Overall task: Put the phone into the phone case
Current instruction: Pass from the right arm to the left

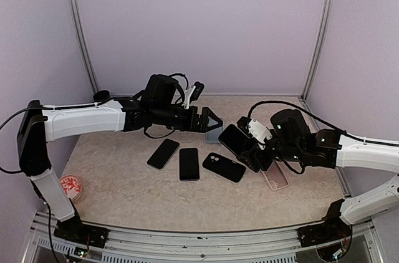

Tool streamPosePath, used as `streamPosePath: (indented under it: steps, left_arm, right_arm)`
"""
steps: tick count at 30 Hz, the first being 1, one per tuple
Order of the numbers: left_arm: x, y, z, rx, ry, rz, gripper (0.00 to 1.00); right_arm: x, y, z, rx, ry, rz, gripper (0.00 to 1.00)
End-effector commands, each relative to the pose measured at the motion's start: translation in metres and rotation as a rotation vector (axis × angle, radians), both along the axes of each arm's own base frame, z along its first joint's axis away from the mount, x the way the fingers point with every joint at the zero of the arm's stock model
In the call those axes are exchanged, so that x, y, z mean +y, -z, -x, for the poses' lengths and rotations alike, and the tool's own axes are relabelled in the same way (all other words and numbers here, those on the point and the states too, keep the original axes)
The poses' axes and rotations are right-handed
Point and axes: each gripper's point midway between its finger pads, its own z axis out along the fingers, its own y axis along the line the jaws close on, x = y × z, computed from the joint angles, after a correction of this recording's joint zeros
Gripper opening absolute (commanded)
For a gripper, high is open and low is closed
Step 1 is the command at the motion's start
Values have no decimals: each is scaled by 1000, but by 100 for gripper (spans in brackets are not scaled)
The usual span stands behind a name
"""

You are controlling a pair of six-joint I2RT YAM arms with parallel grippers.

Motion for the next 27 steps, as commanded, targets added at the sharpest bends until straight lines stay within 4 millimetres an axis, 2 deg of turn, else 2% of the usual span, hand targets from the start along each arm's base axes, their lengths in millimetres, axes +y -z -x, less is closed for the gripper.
streamPosePath:
  steps: [1,8,17,22,25,27]
  left_arm:
    - [-20,-9,22,56,144,110,97]
    - [-35,-3,36,167,250,183,82]
    - [-39,24,38,312,266,167,73]
    - [-44,23,39,319,273,176,50]
    - [-46,24,38,328,274,178,42]
    - [-48,25,40,335,284,183,40]
  right_arm:
    - [13,-21,2,-71,-54,-71,73]
    - [15,-26,4,-111,-67,-74,72]
    - [17,-29,3,-153,-60,-67,72]
    - [18,-18,0,-143,-48,-23,72]
    - [19,-15,-1,-145,-45,-10,72]
    - [19,-14,-2,-147,-41,-5,72]
